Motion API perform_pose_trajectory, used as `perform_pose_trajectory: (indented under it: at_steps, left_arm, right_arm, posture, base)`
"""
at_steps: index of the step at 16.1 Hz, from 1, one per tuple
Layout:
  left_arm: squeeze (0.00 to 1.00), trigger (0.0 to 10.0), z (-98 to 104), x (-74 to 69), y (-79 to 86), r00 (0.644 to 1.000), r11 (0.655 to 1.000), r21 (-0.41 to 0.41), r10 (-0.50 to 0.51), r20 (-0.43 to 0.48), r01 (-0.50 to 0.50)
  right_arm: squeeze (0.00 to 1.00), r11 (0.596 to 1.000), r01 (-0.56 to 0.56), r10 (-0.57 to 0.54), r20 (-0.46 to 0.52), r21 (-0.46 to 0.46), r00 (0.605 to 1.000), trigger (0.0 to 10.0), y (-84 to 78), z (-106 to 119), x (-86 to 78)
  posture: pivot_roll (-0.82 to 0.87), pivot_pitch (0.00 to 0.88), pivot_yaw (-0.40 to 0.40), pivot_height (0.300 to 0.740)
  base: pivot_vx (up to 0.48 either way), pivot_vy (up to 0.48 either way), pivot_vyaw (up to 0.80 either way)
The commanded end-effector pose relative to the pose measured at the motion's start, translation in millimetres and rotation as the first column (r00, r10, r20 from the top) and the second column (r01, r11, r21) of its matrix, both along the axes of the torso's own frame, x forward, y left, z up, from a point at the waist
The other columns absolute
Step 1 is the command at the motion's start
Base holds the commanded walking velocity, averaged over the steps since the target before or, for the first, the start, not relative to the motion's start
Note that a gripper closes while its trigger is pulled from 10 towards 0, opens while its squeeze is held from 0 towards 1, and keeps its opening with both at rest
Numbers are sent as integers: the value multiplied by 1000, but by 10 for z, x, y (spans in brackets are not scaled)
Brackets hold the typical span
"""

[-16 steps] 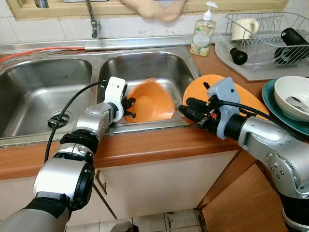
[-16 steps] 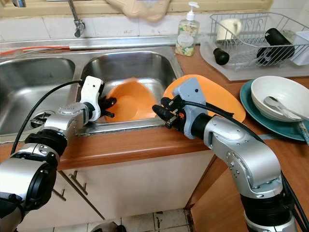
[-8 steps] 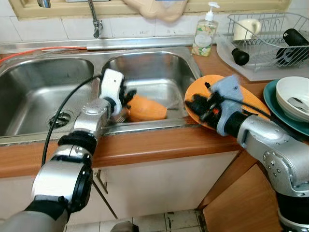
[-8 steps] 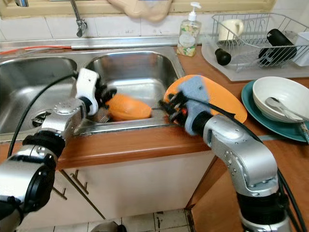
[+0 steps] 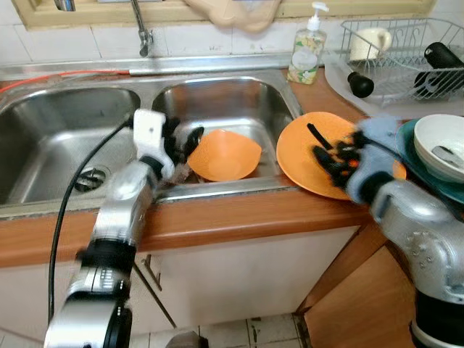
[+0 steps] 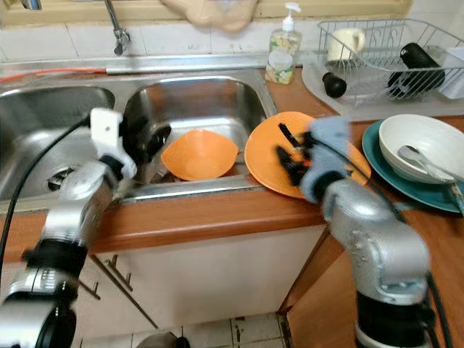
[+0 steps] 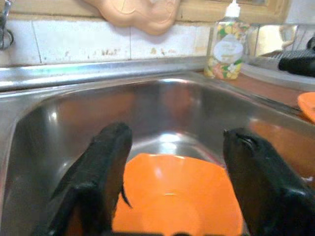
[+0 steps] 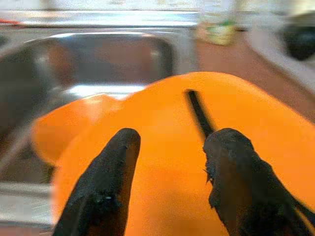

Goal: Kitchen organization

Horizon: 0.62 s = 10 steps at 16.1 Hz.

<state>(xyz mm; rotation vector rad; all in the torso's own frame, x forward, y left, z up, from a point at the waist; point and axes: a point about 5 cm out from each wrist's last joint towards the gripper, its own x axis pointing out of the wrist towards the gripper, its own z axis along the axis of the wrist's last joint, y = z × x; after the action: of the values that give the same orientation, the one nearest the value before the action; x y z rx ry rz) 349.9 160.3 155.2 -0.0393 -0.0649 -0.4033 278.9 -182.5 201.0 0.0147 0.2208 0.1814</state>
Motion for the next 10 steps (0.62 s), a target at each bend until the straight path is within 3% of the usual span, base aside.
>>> perform_pose_trajectory:
  at_steps: [1,4,10]
  left_arm:
    - [1000,10000,42,-55,-39,1000,999,-41,-23,5,24]
    - [1000,10000,29,-140,-118,998,990,-129,-54,-14,52]
    - [1000,10000,117,-177,-321,988,982,-114,-155,-15,152]
  right_arm:
    - [1000,995,100,-100,-11,-5,995,10000,-156,-5,-40]
    - [1000,974,224,-226,-51,-37,973,10000,-390,-38,-126]
    - [1000,949,306,-315,-156,-78,936,10000,-503,-166,-233]
  posture:
    - [-110,0,41,740]
    - [-127,0,49,740]
    - [-141,0,62,740]
  base:
    - [0,0,0]
    - [0,0,0]
    - [0,0,0]
